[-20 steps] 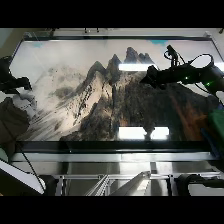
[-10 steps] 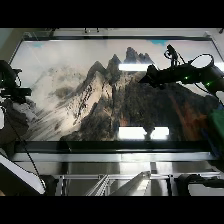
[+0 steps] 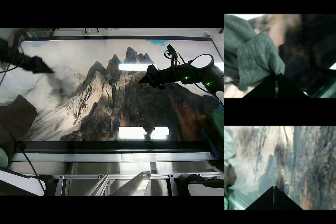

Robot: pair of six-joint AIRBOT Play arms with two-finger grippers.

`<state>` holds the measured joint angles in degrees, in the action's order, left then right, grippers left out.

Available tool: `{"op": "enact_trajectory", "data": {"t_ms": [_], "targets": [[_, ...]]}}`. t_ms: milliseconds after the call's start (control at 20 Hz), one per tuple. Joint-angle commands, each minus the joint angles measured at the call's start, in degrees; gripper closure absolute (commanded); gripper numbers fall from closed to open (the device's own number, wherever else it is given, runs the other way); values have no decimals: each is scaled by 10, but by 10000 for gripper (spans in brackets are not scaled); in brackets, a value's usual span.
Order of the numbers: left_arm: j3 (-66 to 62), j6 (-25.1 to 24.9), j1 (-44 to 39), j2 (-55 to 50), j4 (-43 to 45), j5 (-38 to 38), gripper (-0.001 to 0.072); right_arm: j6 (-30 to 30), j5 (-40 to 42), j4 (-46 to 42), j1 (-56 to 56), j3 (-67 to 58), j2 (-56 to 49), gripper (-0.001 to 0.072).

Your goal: Fold the shirts.

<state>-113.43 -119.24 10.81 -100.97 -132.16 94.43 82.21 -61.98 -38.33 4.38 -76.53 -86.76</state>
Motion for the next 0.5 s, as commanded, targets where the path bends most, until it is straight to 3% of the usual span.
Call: {"op": "enact_trajectory", "data": {"t_ms": [0, 200, 450], "targets": [[-68, -83, -104, 49, -196, 19, 691, -11, 0, 0, 0, -1, 0, 695], [-24, -81, -170, 105, -157, -108, 689, -15, -1, 0, -1, -1, 0, 695], [98, -42, -177, 71, -35, -85, 689, -15, -73, 0, -42, -1, 9, 695]]}}
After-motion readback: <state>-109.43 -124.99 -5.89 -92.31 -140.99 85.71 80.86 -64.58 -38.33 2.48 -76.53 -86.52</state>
